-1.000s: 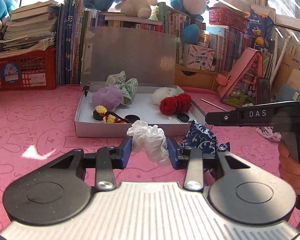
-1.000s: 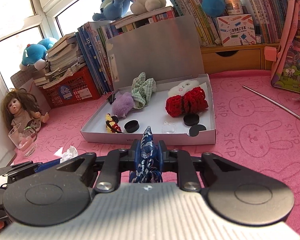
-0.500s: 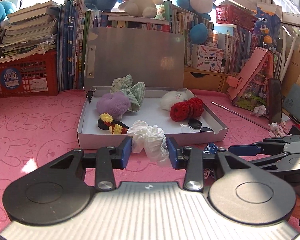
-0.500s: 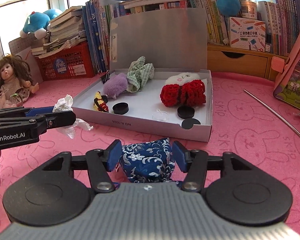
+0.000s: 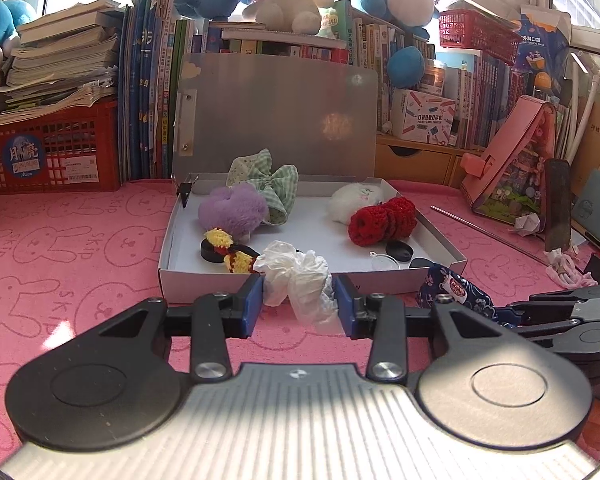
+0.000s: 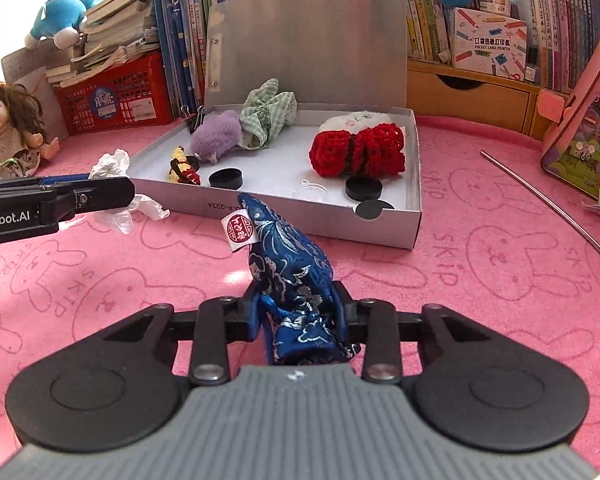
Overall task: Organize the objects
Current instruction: 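Carry the white tissue and blue pouch over the white box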
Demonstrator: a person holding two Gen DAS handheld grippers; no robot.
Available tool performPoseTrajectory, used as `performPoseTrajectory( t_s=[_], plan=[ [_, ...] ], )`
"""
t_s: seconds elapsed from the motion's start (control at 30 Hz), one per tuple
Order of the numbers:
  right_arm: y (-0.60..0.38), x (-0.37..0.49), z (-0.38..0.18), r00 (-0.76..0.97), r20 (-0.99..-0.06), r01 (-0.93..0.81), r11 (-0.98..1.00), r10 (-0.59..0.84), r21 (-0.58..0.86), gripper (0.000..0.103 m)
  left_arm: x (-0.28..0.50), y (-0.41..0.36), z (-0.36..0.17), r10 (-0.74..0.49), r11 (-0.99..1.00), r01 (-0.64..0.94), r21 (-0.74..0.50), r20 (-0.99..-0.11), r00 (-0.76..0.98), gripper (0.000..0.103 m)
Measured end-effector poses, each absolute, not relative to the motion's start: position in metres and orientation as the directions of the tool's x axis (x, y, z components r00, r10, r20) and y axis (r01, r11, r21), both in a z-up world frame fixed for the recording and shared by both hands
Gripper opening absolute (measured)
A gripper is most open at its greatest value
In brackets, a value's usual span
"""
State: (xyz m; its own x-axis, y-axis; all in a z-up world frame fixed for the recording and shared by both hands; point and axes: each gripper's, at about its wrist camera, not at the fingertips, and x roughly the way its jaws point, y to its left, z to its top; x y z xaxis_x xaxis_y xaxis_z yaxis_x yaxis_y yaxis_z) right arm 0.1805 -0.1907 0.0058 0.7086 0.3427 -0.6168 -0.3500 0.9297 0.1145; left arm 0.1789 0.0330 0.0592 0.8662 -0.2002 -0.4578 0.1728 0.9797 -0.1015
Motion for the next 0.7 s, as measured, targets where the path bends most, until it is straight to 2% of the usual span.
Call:
performPoseTrajectory(
  t_s=[0.33, 0.7],
  plan=[
    [-0.181, 0.21, 0.037, 0.766, -0.56, -0.319, 0.943, 0.316, 0.097, 0.036, 0.212, 0.029, 0.079, -0.183, 0.983, 0.164, -0.082, -0.421, 0.888, 0.045],
    [-0.187, 0.251, 0.051, 0.761, -0.545, -0.291, 0.936, 0.353, 0.2, 0.029, 0.259, 0.023, 0.082, -0.168, 0.986, 0.15, -0.077, -0.421, 0.891, 0.045]
  ],
)
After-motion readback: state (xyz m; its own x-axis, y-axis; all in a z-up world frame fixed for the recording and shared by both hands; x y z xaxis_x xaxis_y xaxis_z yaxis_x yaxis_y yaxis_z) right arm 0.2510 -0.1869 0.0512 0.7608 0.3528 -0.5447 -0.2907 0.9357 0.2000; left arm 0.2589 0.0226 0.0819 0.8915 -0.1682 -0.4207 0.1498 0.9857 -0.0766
